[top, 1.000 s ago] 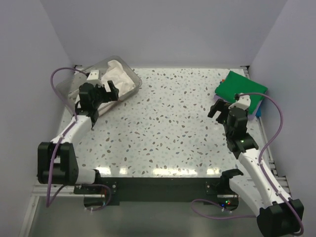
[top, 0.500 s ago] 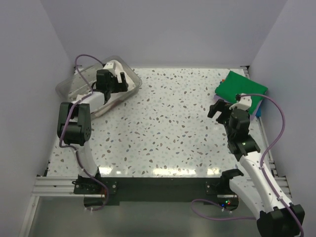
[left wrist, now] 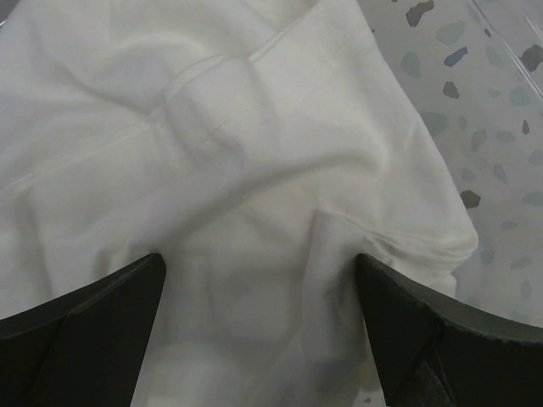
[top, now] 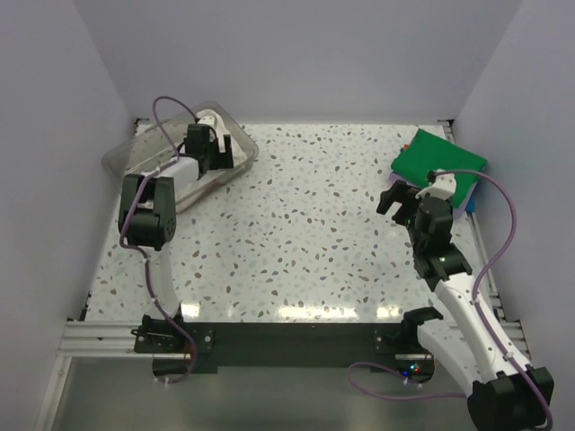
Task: Fold and stack the t-shirts
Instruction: Grab the tshirt from the pile
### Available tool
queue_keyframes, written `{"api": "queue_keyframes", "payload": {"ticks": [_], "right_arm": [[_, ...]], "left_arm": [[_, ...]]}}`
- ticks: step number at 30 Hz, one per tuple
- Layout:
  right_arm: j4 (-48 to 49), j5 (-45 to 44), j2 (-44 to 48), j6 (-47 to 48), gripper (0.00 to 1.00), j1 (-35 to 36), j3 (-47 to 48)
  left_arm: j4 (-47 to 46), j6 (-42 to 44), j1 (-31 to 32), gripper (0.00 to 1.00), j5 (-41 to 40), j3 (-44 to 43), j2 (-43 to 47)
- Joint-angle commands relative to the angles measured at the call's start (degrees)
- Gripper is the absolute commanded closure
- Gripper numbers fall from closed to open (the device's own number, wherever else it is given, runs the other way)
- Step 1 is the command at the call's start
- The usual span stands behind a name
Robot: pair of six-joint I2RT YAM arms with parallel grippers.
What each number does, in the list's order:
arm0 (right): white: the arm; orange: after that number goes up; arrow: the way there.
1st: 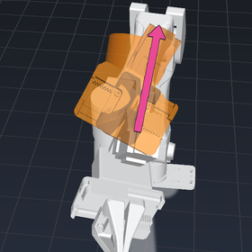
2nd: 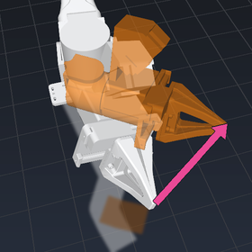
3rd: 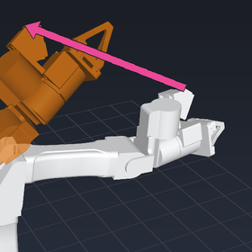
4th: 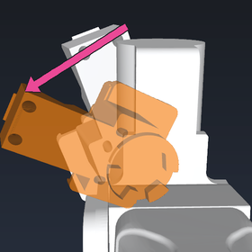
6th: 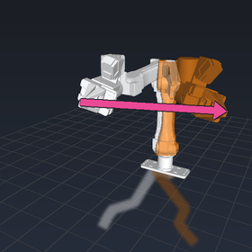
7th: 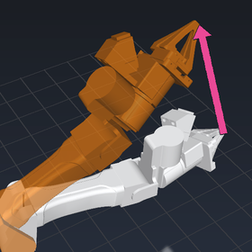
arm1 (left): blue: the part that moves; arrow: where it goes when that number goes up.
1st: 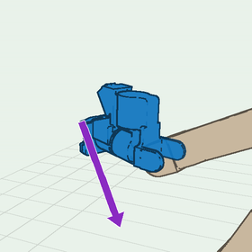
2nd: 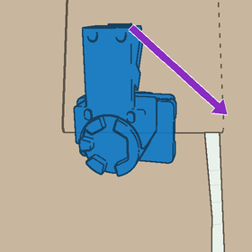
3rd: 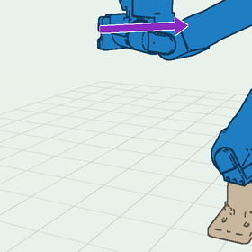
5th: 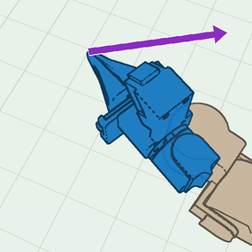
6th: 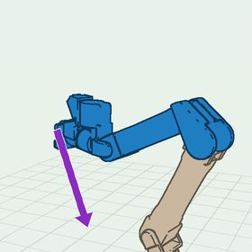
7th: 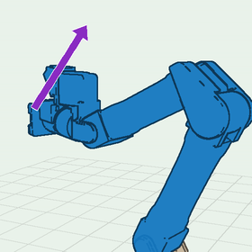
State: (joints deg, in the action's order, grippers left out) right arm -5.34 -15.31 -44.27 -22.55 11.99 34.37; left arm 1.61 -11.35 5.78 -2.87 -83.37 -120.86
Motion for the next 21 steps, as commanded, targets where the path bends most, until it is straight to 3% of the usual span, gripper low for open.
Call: {"api": "queue_keyframes", "payload": {"ticks": [1, 6, 9, 10, 12, 16, 21], "right_arm": [[2.35, 1.07, -0.9, -0.66, 0.01, 0.05, 0.52], [2.53, 1.34, -1.52, -0.75, 0.01, -0.03, 0.61], [2.71, 1.6, -1.34, -0.75, 0.01, 0.05, 0.43], [2.71, 1.6, -1.26, -0.66, 0.01, 0.05, 0.35], [2.53, 1.69, -1.08, -0.66, 0.01, 0.05, 0.43], [2.27, 1.86, -0.64, -0.66, 0.01, 0.05, 0.43], [2.09, 1.86, -0.11, -0.66, 0.01, 0.05, 0.43]], "left_arm": [[3.31, 1.86, 0.28, 0.0, -1.52, -2.32, -1.83], [4.9, 2.13, 0.28, 0.01, -1.34, -4.69, -3.94], [4.72, 2.21, 0.28, 0.12, -0.21, -5.13, -4.74], [4.55, 2.21, 0.28, 0.26, 0.23, -5.13, -4.74], [4.37, 2.21, 0.28, 0.37, 0.94, -5.13, -4.91], [3.5, 2.21, 0.28, 0.77, 1.64, -4.43, -3.69], [0.86, 2.04, 0.28, 0.99, 0.42, -1.62, 2.53]]}}
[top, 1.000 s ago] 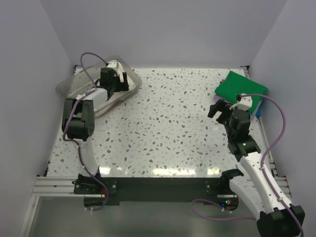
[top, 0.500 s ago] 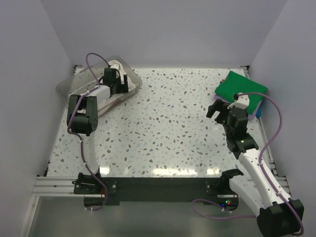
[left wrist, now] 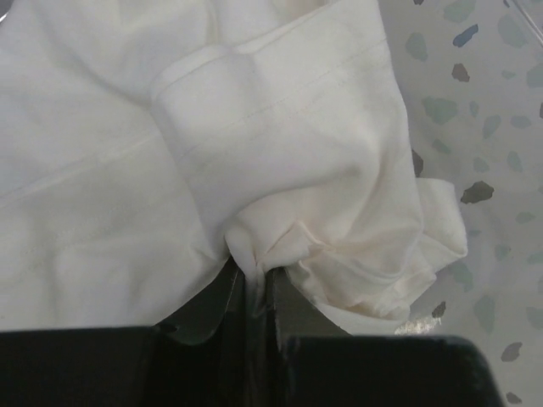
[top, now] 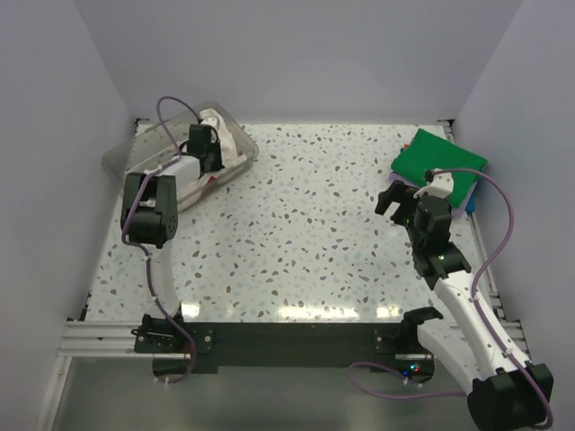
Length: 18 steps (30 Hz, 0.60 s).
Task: Fold and stack the t-shirts
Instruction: Grab the tshirt from the pile, then move the tshirt to the center of the board
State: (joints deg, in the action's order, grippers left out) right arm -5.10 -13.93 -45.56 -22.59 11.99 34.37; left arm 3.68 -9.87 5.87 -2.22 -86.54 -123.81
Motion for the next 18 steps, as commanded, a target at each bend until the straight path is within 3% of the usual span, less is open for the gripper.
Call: {"api": "queue_keyframes", "payload": {"ticks": [1, 8, 18], "right_arm": [[1.68, 0.66, 1.26, -0.61, 0.01, -0.03, 0.43], [1.85, 0.84, 1.44, -0.7, 0.01, -0.03, 0.0], [2.64, 1.8, -1.11, -0.53, 0.01, -0.04, 0.61]], "left_arm": [[-1.48, 0.38, 0.2, 1.0, -0.94, 2.51, 6.81], [-5.79, 1.17, 0.2, 1.0, -5.51, 7.7, 21.49], [-9.48, -0.33, 1.34, 1.0, -2.35, 16.75, 48.28]]}}
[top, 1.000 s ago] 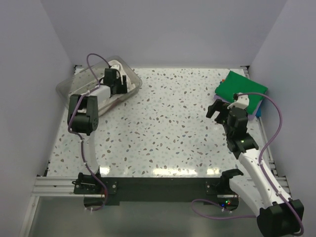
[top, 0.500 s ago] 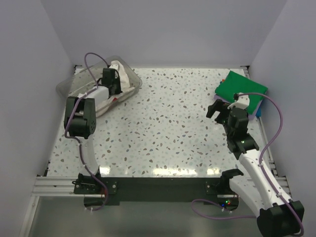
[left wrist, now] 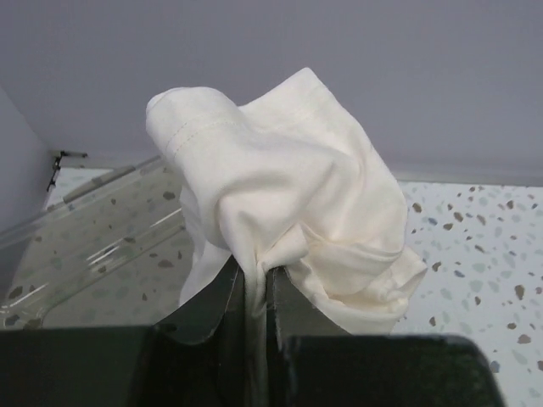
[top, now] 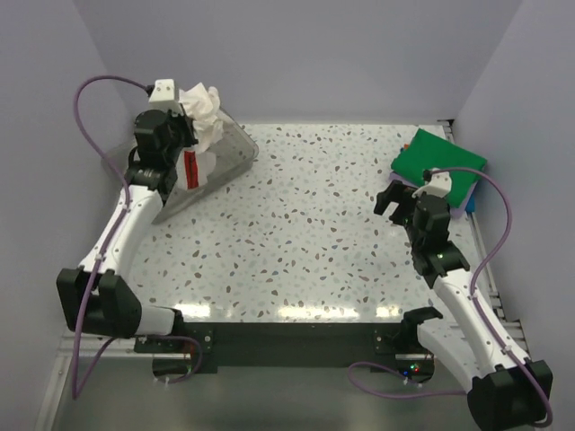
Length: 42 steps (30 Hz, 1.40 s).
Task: Fold and stack the t-shirts
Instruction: Move the tshirt to the center of the board
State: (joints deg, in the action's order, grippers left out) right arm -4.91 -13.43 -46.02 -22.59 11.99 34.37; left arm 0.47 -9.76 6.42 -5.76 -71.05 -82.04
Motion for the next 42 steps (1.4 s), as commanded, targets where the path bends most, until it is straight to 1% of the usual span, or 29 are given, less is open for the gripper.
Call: {"api": "queue_keyframes", "payload": {"ticks": [1, 4, 8, 12, 16, 18, 23, 26, 27, 28, 29, 30, 31, 32, 33, 34, 35, 36, 38, 40, 41, 42], "right_arm": [[2.45, 1.56, -0.82, -0.44, 0.01, 0.05, 0.7], [2.53, 1.83, -1.18, -0.44, 0.01, -0.03, 0.79], [2.45, 2.09, -1.18, -0.44, 0.01, -0.03, 0.96], [2.18, 2.62, -1.18, -0.35, 0.01, 0.05, 1.14], [2.01, 2.97, -1.62, -0.35, 0.01, 0.05, 1.4], [1.74, 3.23, -1.97, -0.35, 0.01, 0.05, 1.75], [1.39, 4.64, -2.41, -0.53, 0.01, -0.03, 2.02], [0.95, 5.17, -2.41, -0.79, 0.01, 0.05, 1.75], [0.78, 5.17, -2.41, -0.88, 0.01, -0.03, 1.58], [0.6, 5.17, -2.06, -1.05, 0.01, -0.04, 1.32], [0.34, 5.34, -1.88, -1.14, 0.01, 0.05, 1.14], [0.25, 5.52, -1.62, -1.32, 0.01, 0.05, 0.79], [0.34, 6.22, -1.27, -1.49, 0.01, 0.05, 0.35], [0.25, 6.75, -1.18, -1.67, 0.01, -0.03, 0.09], [0.25, 7.36, -1.18, -1.67, 0.01, 0.05, -0.09], [0.07, 9.19, -1.96, -1.58, 0.01, -0.03, 0.43], [-2.19, 10.34, -2.49, -1.41, 0.01, 0.05, 1.13], [-3.17, 11.05, -3.19, -1.49, 0.01, 0.05, 1.83], [-3.53, 15.25, -4.07, -1.75, 0.01, 0.05, 2.19], [-2.83, 18.69, -3.99, -2.54, 0.01, 0.05, 0.8], [-1.96, 21.58, -3.73, -2.72, 0.01, 0.05, 0.18], [-1.6, 22.65, -3.55, -3.07, 0.01, 0.14, -0.53]], "left_arm": [[-6.27, -0.52, 1.14, 1.0, 1.28, 1.78, 8.19], [-6.27, -0.87, 1.76, 1.0, 2.06, 2.31, 14.44], [-6.36, -1.4, 2.37, 1.0, 5.49, 1.79, 21.55], [-2.42, -2.46, 2.64, 1.0, 12.34, -1.19, 25.34], [-1.7, -3.95, 2.9, 1.0, 18.67, -2.17, 29.56], [-2.49, -4.91, 2.9, 1.0, 23.15, -1.73, 31.41], [-6.96, -9.66, 3.08, 1.0, 33.33, 2.22, 33.43], [-12.76, -13.35, 4.04, 1.0, 36.51, 8.36, 33.7], [-14.78, -13.88, 4.65, 1.0, 36.35, 10.12, 33.44], [-15.49, -14.14, 6.66, 1.0, 36.0, 13.36, 32.83], [-16.2, -14.06, 7.99, 1.0, 35.04, 15.04, 30.82], [-17.16, -13.71, 9.39, 0.96, 34.33, 17.84, 29.32], [-17.52, -12.75, 12.45, 0.84, 33.54, 19.0, 27.39], [-17.69, -11.87, 14.05, 0.69, 32.23, 19.8, 21.98], [-17.44, -9.86, 15.37, 0.48, 31.95, 20.15, 18.53], [-16.65, -8.62, 17.21, 0.41, 31.95, 19.55, 14.58], [-14.81, -7.57, 17.66, 0.35, 31.69, 18.24, 6.27], [-9.05, -5.47, 18.19, 0.29, 30.99, 14.4, 2.28], [-7.07, -4.39, 19.68, 0.25, 27.76, 12.95, -5.02], [-9.68, -4.65, 20.82, 0.21, 26.24, 15.75, -5.5], [-11.61, -5.35, 21.01, 0.2, 26.06, 17.5, -3.58], [-15.46, -6.49, 21.01, 0.19, 25.8, 21.44, -1.91]]}}
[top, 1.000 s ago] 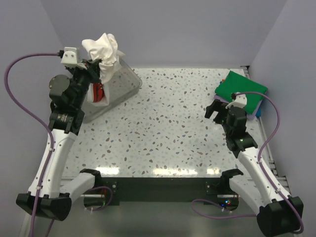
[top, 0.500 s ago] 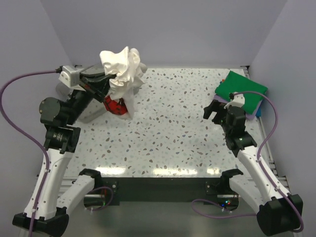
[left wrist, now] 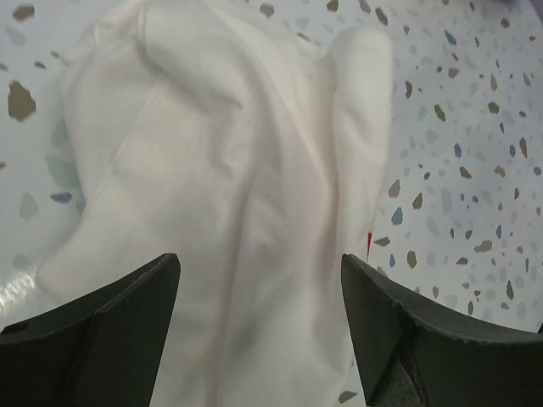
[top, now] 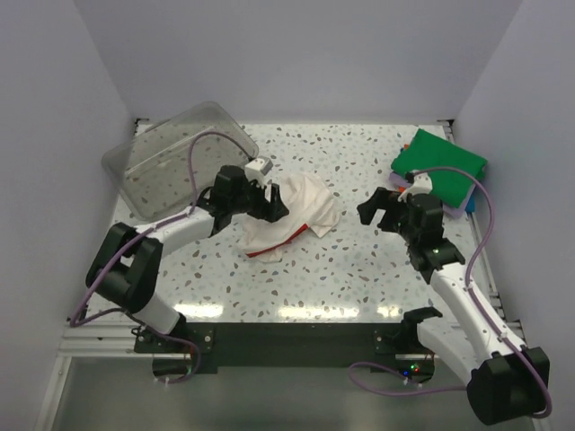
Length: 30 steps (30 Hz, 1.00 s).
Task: Fold and stack the t-shirts
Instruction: Move the tshirt to the center of the board, then flatten the tshirt out
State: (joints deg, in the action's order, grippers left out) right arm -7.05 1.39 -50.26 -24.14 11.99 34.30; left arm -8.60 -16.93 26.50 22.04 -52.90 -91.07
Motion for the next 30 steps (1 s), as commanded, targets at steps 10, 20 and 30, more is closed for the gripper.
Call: {"api": "queue_keyframes", "payload": {"ticks": [10, 20, 30], "right_arm": [[11.18, 15.49, -7.11, -5.57, 0.07, 3.47, -6.54], [21.62, 12.32, -28.55, -4.6, 0.19, 9.1, -0.56], [24.98, 10.39, -38.76, -3.37, 0.28, 10.25, 4.97]], "left_arm": [[-8.36, 1.11, 1.01, 0.14, -13.15, 19.67, 22.86], [-16.0, -1.44, 0.92, 0.09, -6.84, 23.9, 21.29], [-22.24, -1.61, 1.01, 0.09, -2.62, 15.47, 6.26]]}}
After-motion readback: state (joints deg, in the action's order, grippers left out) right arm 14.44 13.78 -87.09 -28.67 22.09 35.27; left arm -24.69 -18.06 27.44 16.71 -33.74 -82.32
